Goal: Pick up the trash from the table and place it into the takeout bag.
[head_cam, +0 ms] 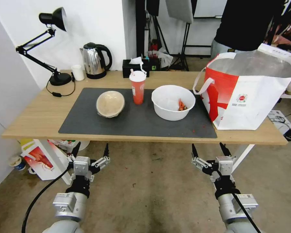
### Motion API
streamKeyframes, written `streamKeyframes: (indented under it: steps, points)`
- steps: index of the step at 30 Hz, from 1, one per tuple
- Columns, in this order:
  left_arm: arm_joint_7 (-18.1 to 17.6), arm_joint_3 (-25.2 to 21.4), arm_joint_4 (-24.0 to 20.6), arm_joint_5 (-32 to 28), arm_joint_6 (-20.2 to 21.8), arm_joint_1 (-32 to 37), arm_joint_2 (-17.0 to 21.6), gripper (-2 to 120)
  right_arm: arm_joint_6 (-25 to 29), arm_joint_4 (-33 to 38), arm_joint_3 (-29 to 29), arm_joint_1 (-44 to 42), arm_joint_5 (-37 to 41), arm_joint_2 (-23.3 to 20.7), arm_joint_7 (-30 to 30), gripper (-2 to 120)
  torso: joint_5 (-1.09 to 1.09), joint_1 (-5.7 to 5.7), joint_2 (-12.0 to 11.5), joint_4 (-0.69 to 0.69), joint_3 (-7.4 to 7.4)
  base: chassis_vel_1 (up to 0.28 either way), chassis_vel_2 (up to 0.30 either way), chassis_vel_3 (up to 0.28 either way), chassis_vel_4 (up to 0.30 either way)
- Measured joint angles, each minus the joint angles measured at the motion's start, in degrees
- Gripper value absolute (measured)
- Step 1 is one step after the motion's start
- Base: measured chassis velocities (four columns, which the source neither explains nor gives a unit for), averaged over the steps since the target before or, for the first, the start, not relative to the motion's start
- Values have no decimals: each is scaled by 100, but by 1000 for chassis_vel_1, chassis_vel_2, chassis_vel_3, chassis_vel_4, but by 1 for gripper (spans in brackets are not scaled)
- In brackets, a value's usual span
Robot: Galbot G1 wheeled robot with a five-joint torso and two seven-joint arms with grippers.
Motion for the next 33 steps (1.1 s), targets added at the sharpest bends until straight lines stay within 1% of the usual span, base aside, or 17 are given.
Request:
streamKeyframes:
  steps: [13,15,17,18,19,20,21,22,23,24,25,26,27,29,30,31,33]
  points:
    - [0,0,0,0,0,0,0,100,0,0,0,0,0,0,0,100,0,0,0,0,0,0,0,0,0]
    - [0,0,0,0,0,0,0,100,0,0,-3,23,0,-44,-2,100,0,0,0,0,0,0,0,0,0]
    - [0,0,0,0,0,0,0,100,30,4,-17,142,6,-256,-30,100,0,0,0,-1,0,0,0,0,0]
    - [0,0,0,0,0,0,0,100,30,4,-17,142,6,-256,-30,100,0,0,0,-1,0,0,0,0,0]
    - [0,0,0,0,0,0,0,100,48,8,-23,192,9,-346,-44,100,0,0,0,0,0,0,0,0,0]
    - [0,0,0,0,0,0,0,100,104,13,-40,349,21,-624,-86,100,1,0,0,1,0,0,0,0,0]
    - [0,0,0,0,0,0,0,100,139,17,-53,455,29,-810,-116,100,1,0,0,0,0,0,0,0,0]
    - [0,0,0,0,0,0,0,100,161,21,-61,522,34,-927,-133,100,1,0,0,0,0,0,0,0,0]
    - [0,0,0,0,0,0,0,100,161,21,-61,522,34,-927,-133,100,1,0,0,0,0,0,0,0,0]
    - [0,0,0,0,0,0,0,100,195,29,-73,619,42,-1098,-161,100,1,0,0,1,0,0,0,0,0]
    - [0,0,0,0,0,0,0,100,248,45,-91,773,53,-1372,-203,100,1,0,0,0,0,0,0,0,0]
    - [0,0,0,0,0,0,0,100,268,52,-97,830,57,-1473,-220,100,1,0,0,1,0,0,0,0,0]
    - [0,0,0,0,0,0,0,100,268,52,-97,830,57,-1473,-220,100,1,0,0,1,0,0,0,0,0]
    - [0,0,0,0,0,0,0,100,357,62,-127,1099,75,-1950,-293,100,1,0,0,0,0,0,0,0,0]
    - [0,0,0,0,0,0,0,100,380,67,-136,1166,81,-2068,-312,100,1,0,0,0,0,0,0,0,0]
    - [0,0,0,0,0,0,0,100,380,67,-136,1166,81,-2068,-312,100,1,0,0,0,0,0,0,0,0]
    - [0,0,0,0,0,0,0,100,458,87,-162,1405,97,-2489,-374,100,1,0,0,0,0,0,0,0,0]
